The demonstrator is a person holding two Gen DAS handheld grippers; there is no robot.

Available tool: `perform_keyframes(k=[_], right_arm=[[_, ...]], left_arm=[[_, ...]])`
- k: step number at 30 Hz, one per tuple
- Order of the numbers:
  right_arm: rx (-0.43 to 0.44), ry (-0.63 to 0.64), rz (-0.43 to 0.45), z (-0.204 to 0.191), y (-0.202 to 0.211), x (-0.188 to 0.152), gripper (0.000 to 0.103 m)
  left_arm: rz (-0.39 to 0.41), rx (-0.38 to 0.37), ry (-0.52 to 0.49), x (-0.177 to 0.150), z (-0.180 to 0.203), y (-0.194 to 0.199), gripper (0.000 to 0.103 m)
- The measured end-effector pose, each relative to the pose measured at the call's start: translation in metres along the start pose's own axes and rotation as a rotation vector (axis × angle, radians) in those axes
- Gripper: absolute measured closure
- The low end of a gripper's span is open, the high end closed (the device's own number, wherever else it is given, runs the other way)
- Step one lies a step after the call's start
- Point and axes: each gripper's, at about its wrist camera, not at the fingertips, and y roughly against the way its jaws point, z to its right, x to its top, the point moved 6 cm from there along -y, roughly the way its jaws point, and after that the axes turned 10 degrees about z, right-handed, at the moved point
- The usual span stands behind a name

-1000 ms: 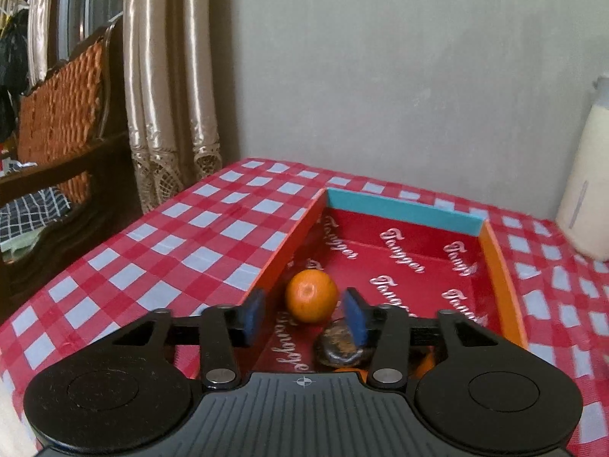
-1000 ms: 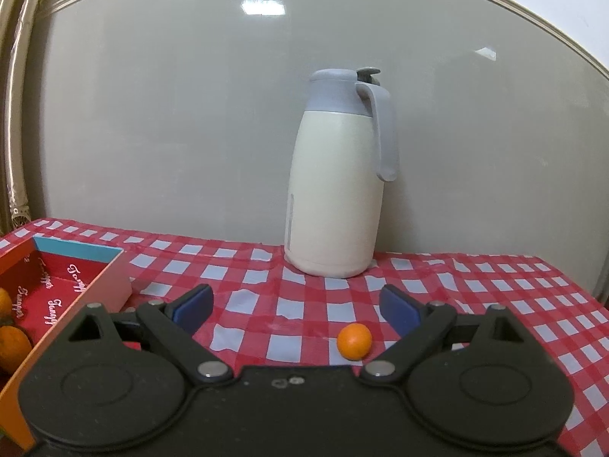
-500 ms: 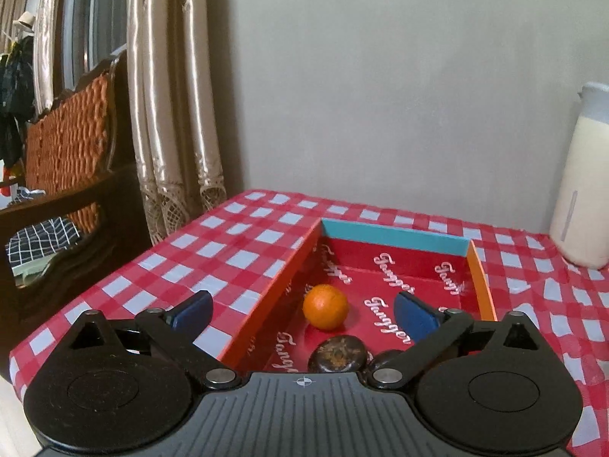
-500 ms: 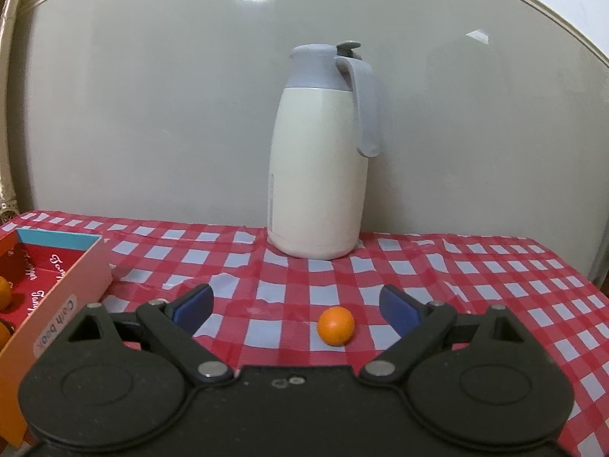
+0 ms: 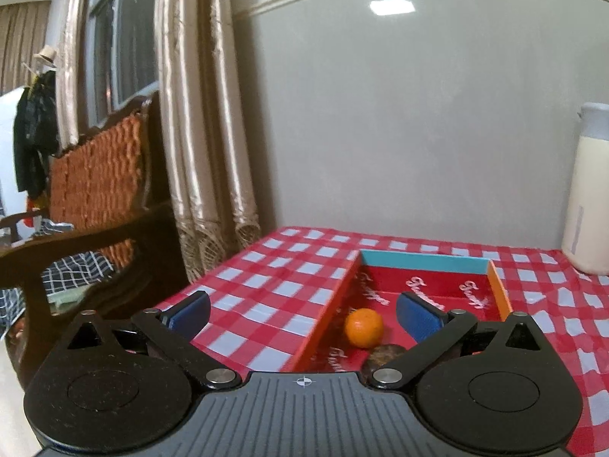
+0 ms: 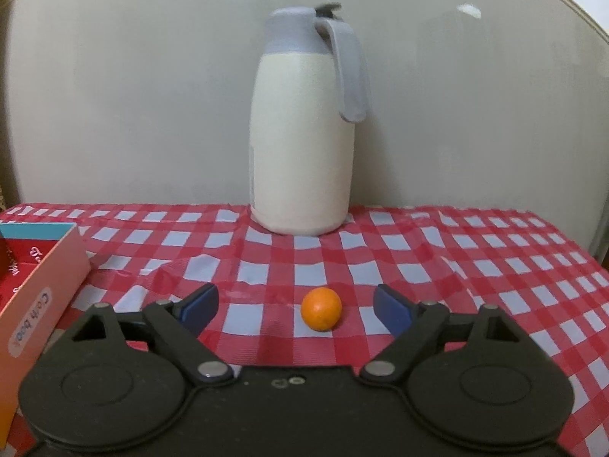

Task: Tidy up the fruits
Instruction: 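Move the right gripper to the last small orange and close on it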

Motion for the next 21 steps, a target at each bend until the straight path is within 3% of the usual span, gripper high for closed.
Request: perform_keyframes(k=[3, 7, 11, 15, 21], right_arm=[[-0.011, -0.034, -0.033, 0.006, -0.010, -0.002, 0.016], [-0.016, -0.103, -0.086, 0.017, -0.025, -0.006, 0.027], [-0.026, -0.138, -0.124, 0.022, -0.036, -0.011, 0.030], [-0.021, -0.143, -0.146, 0.021, -0.041, -0.013, 0.045], [-0.029, -0.136, -0.169, 0.019, -0.048, -0.014, 0.046]], left_arm=[[0.002, 0.036, 0.017, 0.001, -0.013, -0.002, 0.000], [-0.004, 0.086, 0.027, -0.003, -0.029, -0.005, 0.000], [-0.015, 0.132, 0.029, -0.006, -0.044, -0.006, 0.000], [-0.033, 0.160, 0.040, -0.011, -0.058, -0.007, 0.000], [-0.042, 0.179, 0.040, -0.015, -0.070, -0.009, 0.000]])
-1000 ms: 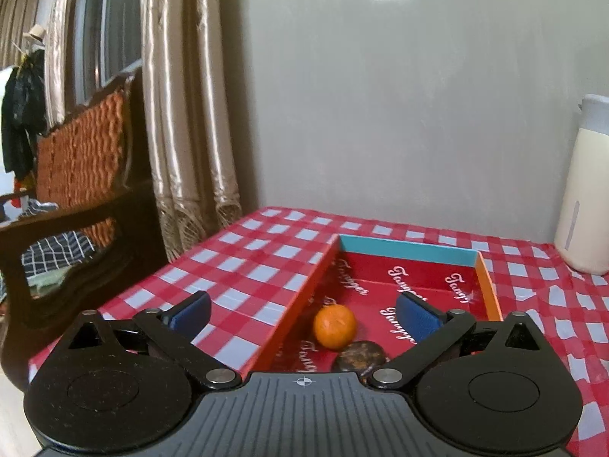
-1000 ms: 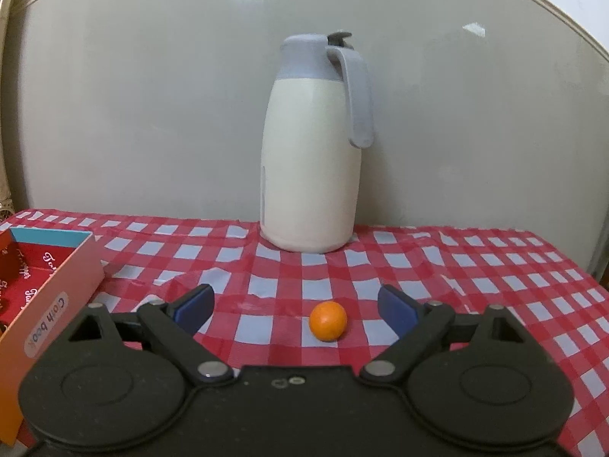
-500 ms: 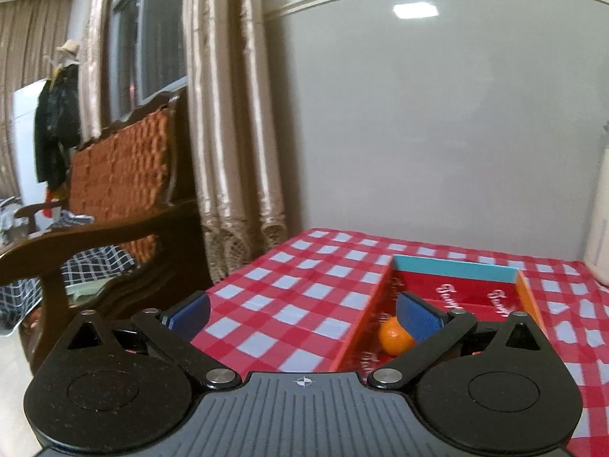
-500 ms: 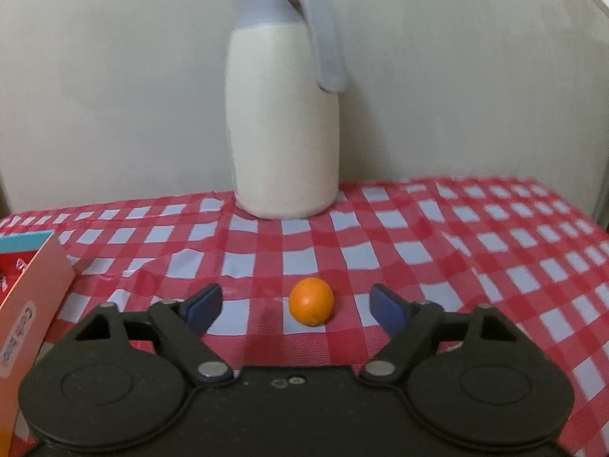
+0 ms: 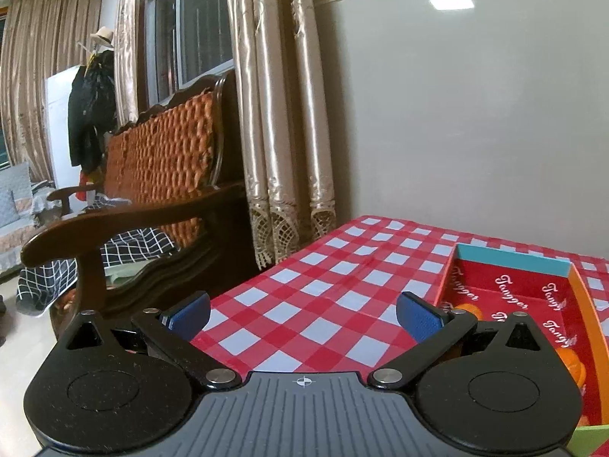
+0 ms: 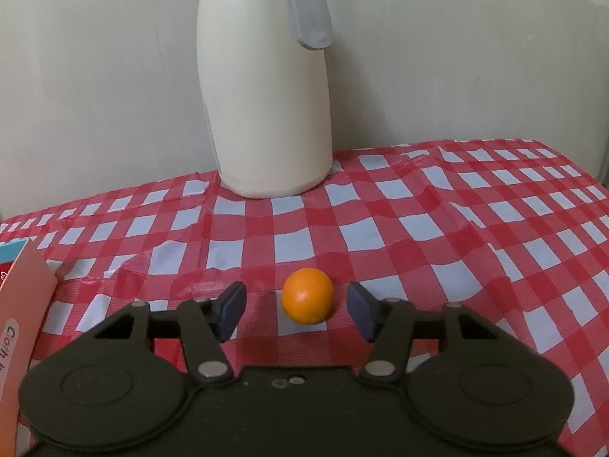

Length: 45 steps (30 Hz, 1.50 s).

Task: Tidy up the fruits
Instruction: 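Move the right gripper to the last small orange and close on it, then carry the small orange with the right gripper and drop it in the box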

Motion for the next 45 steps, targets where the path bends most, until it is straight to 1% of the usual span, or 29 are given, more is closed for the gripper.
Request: perform_keyframes(k=[4, 7, 9, 10, 17, 21, 24, 27, 29, 32, 37, 42, 45], right_arm=[[-0.005, 0.003, -0.024, -0.002, -0.007, -0.001, 0.060], [-0.005, 0.004, -0.038, -0.003, -0.011, -0.003, 0.063], [-0.004, 0.010, -0.039, -0.005, -0.012, -0.004, 0.068], [-0.002, 0.013, -0.038, -0.005, -0.012, -0.004, 0.073], [0.021, 0.012, -0.033, -0.007, -0.011, -0.004, 0.073], [0.054, 0.025, 0.002, -0.014, 0.000, 0.003, 0.073], [0.118, 0.033, 0.035, -0.028, 0.012, 0.008, 0.073], [0.222, 0.043, 0.064, -0.049, 0.029, 0.010, 0.073], [0.294, 0.072, 0.090, -0.067, 0.041, 0.011, 0.073], [0.376, 0.118, 0.118, -0.093, 0.057, 0.008, 0.073], [0.519, 0.148, 0.123, -0.135, 0.078, 0.004, 0.073], [0.601, 0.198, 0.111, -0.167, 0.089, -0.007, 0.073], [0.620, 0.220, 0.097, -0.178, 0.091, -0.015, 0.073]], left_arm=[[-0.007, 0.005, -0.002, -0.002, -0.004, -0.001, 0.000], [-0.010, 0.010, 0.001, -0.003, -0.006, -0.001, 0.000], [-0.011, 0.012, 0.003, -0.003, -0.006, -0.002, 0.000], [-0.013, 0.012, 0.003, -0.003, -0.006, -0.002, 0.000], [-0.012, 0.009, -0.004, -0.003, -0.004, 0.000, 0.000], [-0.014, 0.015, 0.000, -0.003, -0.007, -0.002, 0.000], [-0.016, 0.022, 0.005, -0.004, -0.010, -0.002, 0.000], [-0.017, 0.029, 0.000, -0.005, -0.012, -0.002, 0.000], [-0.018, 0.034, -0.004, -0.006, -0.014, -0.002, 0.000], [-0.019, 0.045, -0.006, -0.008, -0.020, -0.001, 0.000], [-0.027, 0.067, -0.003, -0.012, -0.034, -0.002, 0.000], [-0.041, 0.090, 0.003, -0.019, -0.052, -0.004, 0.000], [-0.052, 0.102, 0.009, -0.022, -0.060, -0.005, 0.000]])
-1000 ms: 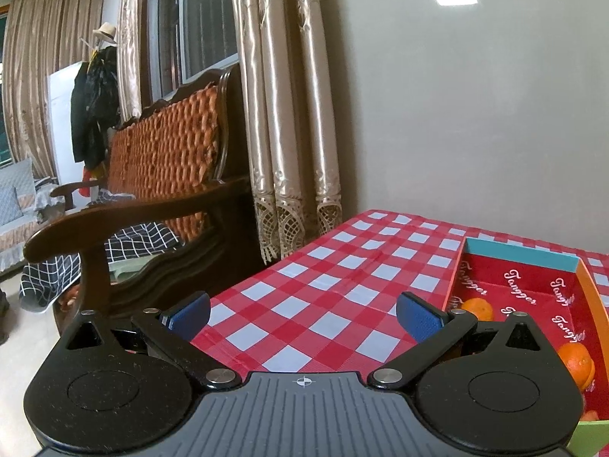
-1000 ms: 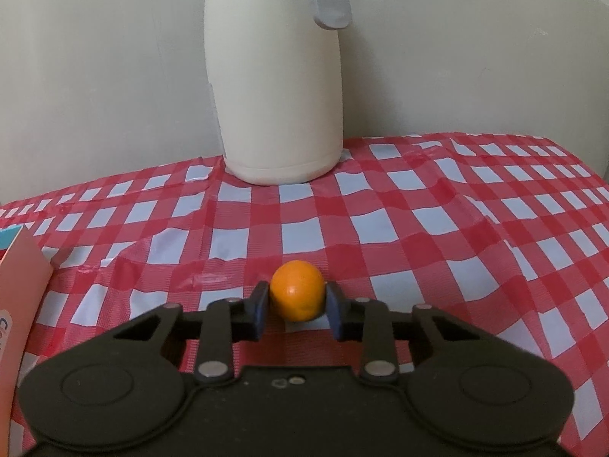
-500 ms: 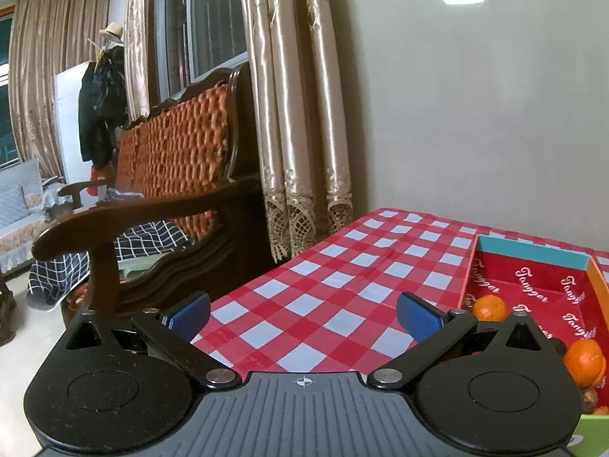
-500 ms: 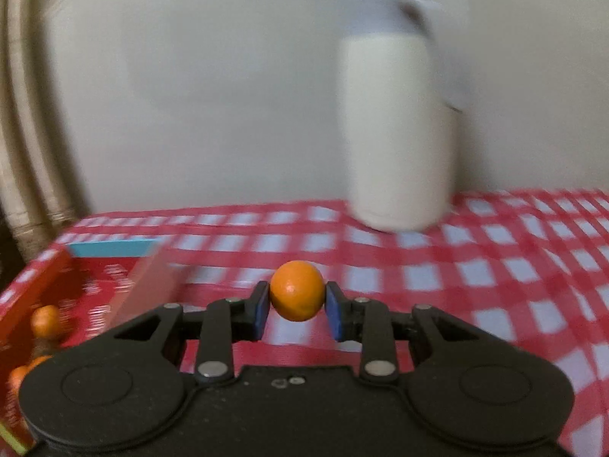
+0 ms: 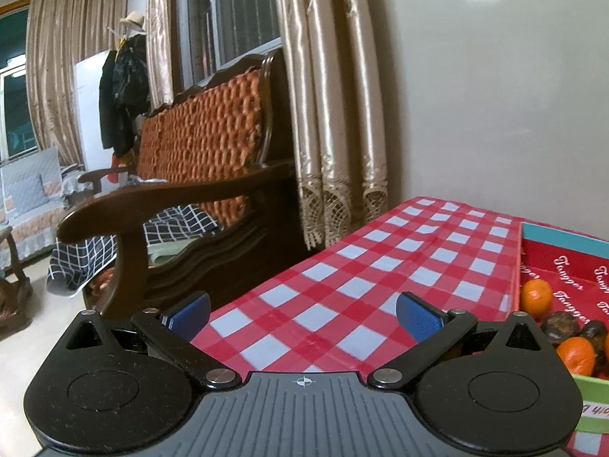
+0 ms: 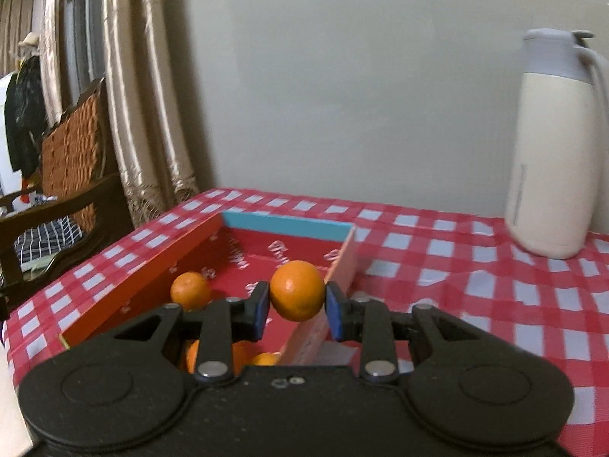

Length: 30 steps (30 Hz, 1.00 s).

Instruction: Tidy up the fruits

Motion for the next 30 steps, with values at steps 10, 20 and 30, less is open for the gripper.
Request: perform_keyframes(k=[10, 20, 30], right_arm=[[-0.016, 0.061, 0.007, -0.015, -0.001, -0.007, 0.067], [-0.023, 0.045, 0.047, -0.010, 0.018, 0.003, 0.037], [-0.151, 0.004, 0.062, 0.018, 0.059, 0.011, 0.019]], left_arm=[[-0.013, 0.017, 0.000, -0.006, -0.013, -0.005, 0.000], [0.007, -0.051, -0.022, 0.000, 0.012, 0.005, 0.000], [0.039, -0.189, -0.050, 0.011, 0.068, 0.039, 0.000]])
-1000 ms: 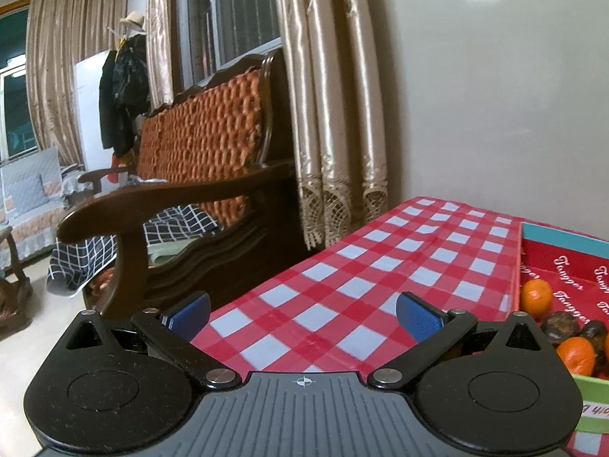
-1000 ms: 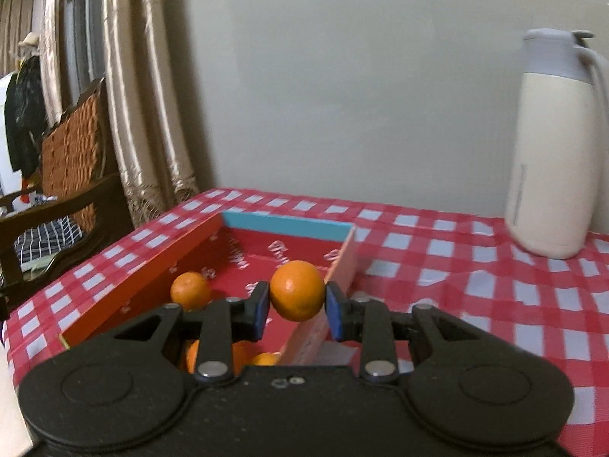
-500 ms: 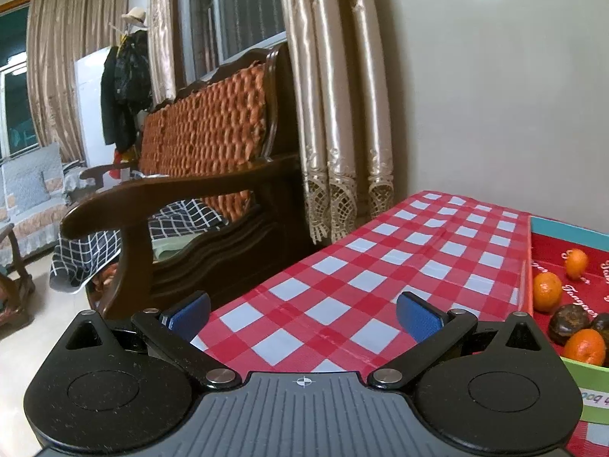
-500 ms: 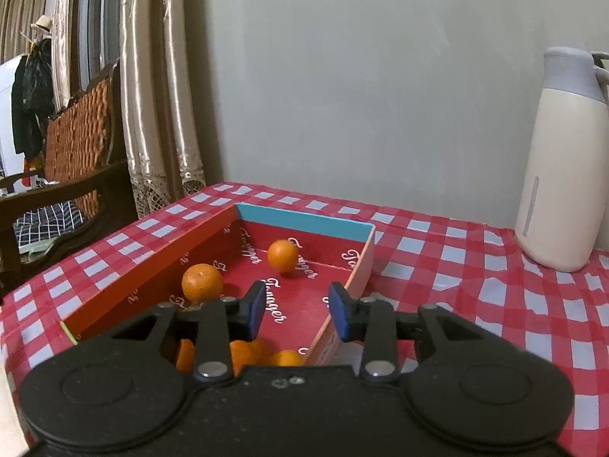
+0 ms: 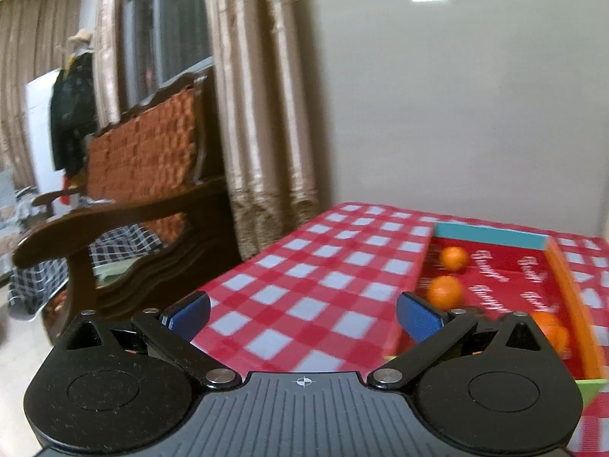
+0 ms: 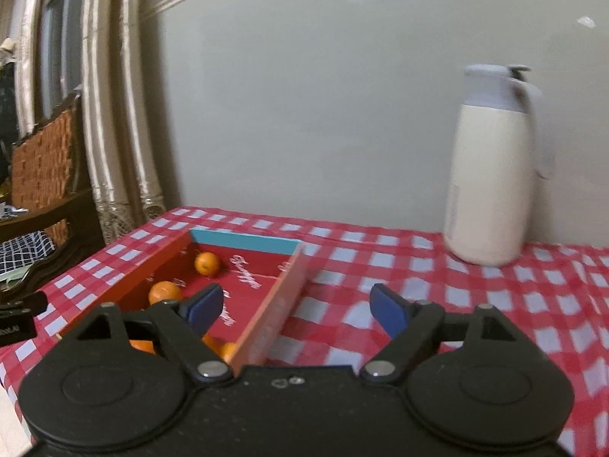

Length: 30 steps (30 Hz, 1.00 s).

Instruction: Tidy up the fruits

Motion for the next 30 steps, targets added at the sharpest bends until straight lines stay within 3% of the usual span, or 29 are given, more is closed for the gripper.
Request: perform_keyframes(k=[6, 8, 17, 30], right_arm=[[-0.060, -0.036, -0.002, 0.021, 0.027, -0.005, 0.017], [-0.075, -0.040, 0.003, 0.028, 0.038, -0.007, 0.008], [-0.124, -0.046, 0.016, 0.047, 0.071, -0.015, 0.008], [-0.120, -0.022, 0.014, 0.042, 0.076, -0.020, 0.008]], left_arm=[[0.007, -0.087, -0.021, 0.003, 0.041, 0.023, 0.000], [0.009, -0.112, -0.022, 0.003, 0.053, 0.032, 0.000], [-0.025, -0.200, -0.015, -0.004, 0.093, 0.056, 0.000], [-0.081, -0.200, -0.013, -0.010, 0.091, 0.056, 0.000]])
